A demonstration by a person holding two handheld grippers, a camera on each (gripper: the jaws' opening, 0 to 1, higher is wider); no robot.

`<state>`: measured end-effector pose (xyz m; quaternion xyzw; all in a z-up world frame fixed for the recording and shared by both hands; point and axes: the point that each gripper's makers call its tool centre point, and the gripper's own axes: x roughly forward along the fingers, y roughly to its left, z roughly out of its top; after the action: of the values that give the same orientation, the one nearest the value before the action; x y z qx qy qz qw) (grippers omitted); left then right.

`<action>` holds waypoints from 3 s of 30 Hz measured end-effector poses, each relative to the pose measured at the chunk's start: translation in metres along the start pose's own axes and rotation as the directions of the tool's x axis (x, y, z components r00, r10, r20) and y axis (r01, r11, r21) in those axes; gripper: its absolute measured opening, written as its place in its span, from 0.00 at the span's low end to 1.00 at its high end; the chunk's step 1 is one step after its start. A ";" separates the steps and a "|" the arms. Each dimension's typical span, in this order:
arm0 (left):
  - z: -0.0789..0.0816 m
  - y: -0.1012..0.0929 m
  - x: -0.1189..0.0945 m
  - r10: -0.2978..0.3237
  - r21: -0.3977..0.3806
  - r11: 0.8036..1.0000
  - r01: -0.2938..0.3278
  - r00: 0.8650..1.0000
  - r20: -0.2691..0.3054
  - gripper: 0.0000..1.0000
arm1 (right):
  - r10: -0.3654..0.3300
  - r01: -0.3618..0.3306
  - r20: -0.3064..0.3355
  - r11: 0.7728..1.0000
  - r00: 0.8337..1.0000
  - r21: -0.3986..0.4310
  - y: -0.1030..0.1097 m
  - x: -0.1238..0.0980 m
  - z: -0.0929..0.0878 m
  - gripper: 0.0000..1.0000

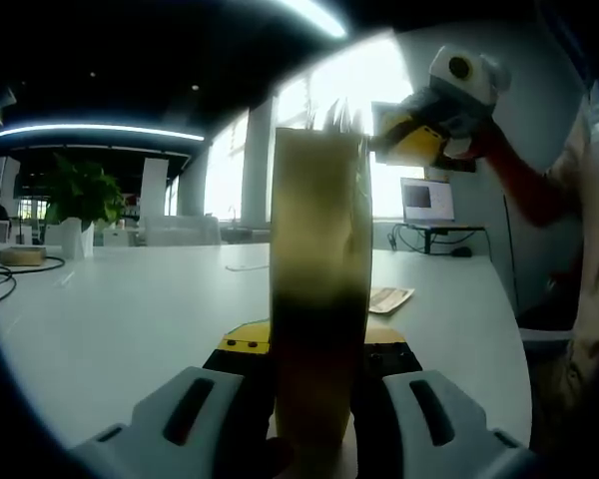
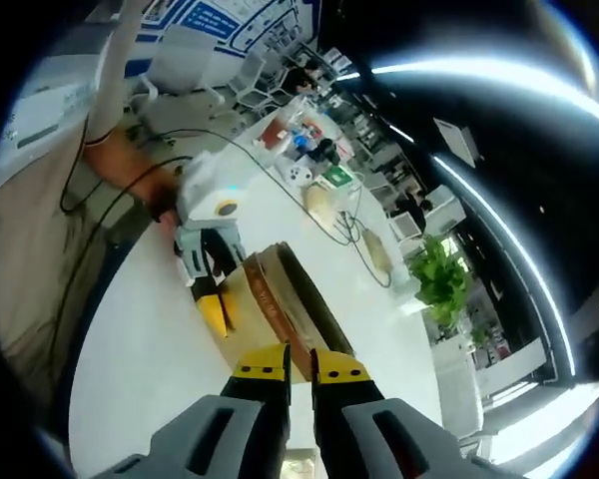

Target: Extract single mask from mask box in order stack masks on table

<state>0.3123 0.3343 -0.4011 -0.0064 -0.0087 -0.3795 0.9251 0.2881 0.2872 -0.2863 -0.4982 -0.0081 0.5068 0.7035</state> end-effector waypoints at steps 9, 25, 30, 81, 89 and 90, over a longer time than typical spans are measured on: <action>0.000 0.000 0.000 -0.001 0.000 1.000 0.001 1.000 0.000 0.19 | 0.030 -0.030 -0.003 0.998 1.000 -0.057 -0.002 0.010 0.009 0.05; 0.000 0.000 0.000 -0.001 0.002 1.000 0.001 1.000 0.000 0.19 | 0.088 -0.093 -0.040 0.985 0.995 -0.149 -0.001 0.018 0.014 0.05; 0.000 0.000 0.000 -0.001 0.002 1.000 0.001 1.000 -0.001 0.19 | 0.114 -0.123 -0.061 0.977 0.992 -0.174 0.001 0.023 0.012 0.04; 0.000 -0.002 0.000 -0.004 0.002 1.000 0.004 1.000 -0.002 0.19 | 0.349 -0.397 -0.229 0.893 0.909 -0.211 0.010 0.028 0.010 0.00; 0.000 -0.002 0.000 -0.006 0.002 1.000 0.006 1.000 -0.002 0.19 | 0.388 -0.441 -0.257 0.875 0.885 -0.198 0.011 0.034 0.006 0.00; 0.000 -0.002 0.000 -0.006 0.002 1.000 0.006 1.000 -0.002 0.19 | 0.395 -0.448 -0.260 0.874 0.881 -0.191 0.011 0.034 0.005 0.00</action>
<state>0.3112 0.3329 -0.4007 -0.0050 -0.0083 -0.3820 0.9241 0.2945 0.3154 -0.3088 -0.6221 0.1142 0.5872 0.5051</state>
